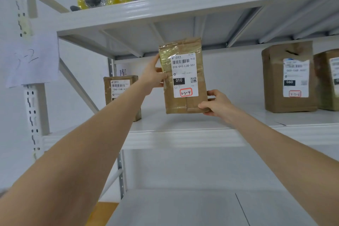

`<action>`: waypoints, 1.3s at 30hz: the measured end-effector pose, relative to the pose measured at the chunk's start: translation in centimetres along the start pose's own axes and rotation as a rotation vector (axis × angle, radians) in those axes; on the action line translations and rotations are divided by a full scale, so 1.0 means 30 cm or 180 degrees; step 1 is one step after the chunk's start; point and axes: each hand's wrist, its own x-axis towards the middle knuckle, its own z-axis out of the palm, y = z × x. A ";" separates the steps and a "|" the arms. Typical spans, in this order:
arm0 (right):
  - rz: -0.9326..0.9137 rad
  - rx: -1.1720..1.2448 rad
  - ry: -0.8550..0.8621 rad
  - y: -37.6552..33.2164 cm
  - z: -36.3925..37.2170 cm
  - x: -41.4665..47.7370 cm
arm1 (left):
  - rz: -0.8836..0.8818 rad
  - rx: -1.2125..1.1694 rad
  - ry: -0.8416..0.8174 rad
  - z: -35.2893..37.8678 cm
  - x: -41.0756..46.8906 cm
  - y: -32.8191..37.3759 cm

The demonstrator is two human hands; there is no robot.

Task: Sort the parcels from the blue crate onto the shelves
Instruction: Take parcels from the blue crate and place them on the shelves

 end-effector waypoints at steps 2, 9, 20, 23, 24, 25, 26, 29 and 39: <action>0.0037 -0.0020 -0.0020 0.015 -0.039 -0.007 | 0.0022 -0.0004 -0.0034 0.043 -0.004 -0.001; 0.0141 -0.0169 -0.0009 0.053 -0.135 -0.016 | -0.0018 -0.0007 -0.0108 0.146 -0.016 -0.010; 0.0041 -0.0533 0.0175 0.068 -0.220 -0.030 | -0.0092 0.0013 0.0002 0.264 -0.022 0.000; 0.0090 -0.0645 0.0245 0.070 -0.241 -0.031 | -0.0126 0.0003 -0.0069 0.291 0.007 -0.009; 0.0100 -0.0667 0.0263 0.069 -0.248 -0.031 | -0.0129 0.0002 -0.0094 0.300 0.018 -0.009; 0.0106 -0.0684 0.0278 0.067 -0.255 -0.032 | -0.0126 0.0002 -0.0113 0.307 0.030 -0.011; 0.0105 -0.0700 0.0294 0.063 -0.263 -0.033 | -0.0115 -0.0002 -0.0121 0.315 0.041 -0.011; 0.0096 -0.0763 0.0380 0.050 -0.290 -0.033 | -0.0094 -0.0059 -0.0156 0.338 0.069 -0.010; -0.0040 -0.0888 0.0483 0.024 -0.319 -0.030 | 0.0000 -0.0114 -0.0104 0.365 0.091 0.021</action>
